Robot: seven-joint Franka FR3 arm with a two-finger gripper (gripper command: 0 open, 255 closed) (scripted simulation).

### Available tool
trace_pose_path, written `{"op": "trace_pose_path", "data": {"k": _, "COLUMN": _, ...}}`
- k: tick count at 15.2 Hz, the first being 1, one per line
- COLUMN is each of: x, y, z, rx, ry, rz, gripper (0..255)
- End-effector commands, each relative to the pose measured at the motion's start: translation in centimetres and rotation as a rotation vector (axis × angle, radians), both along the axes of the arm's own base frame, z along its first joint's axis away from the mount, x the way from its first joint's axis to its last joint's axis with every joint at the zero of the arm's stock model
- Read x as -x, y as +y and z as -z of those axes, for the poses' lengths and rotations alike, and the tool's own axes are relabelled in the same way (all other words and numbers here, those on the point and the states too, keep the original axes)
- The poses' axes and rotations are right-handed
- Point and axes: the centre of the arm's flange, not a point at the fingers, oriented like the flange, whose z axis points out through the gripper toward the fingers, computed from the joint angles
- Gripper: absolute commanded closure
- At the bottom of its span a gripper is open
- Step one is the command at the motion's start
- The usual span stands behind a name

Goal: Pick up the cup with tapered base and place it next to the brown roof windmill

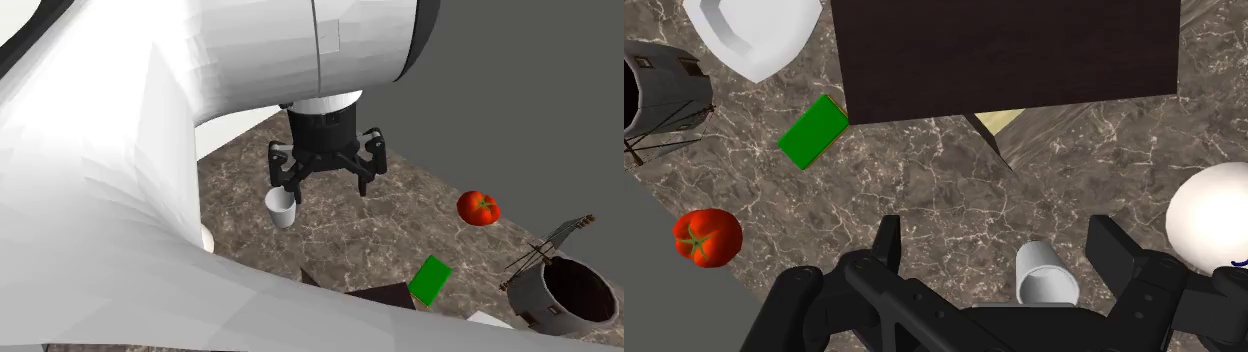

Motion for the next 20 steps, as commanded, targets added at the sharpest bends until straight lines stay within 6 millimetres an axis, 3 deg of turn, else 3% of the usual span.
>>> {"op": "trace_pose_path", "data": {"k": 1, "x": 0.0, "y": 0.0, "z": 0.0, "rx": 0.000, "ry": 0.000, "rz": 0.000, "gripper": 0}}
{"op": "trace_pose_path", "data": {"k": 20, "x": -13.5, "y": 7.1, "z": 19.6, "rx": 0.004, "ry": -0.026, "rz": -0.052, "gripper": 0}}
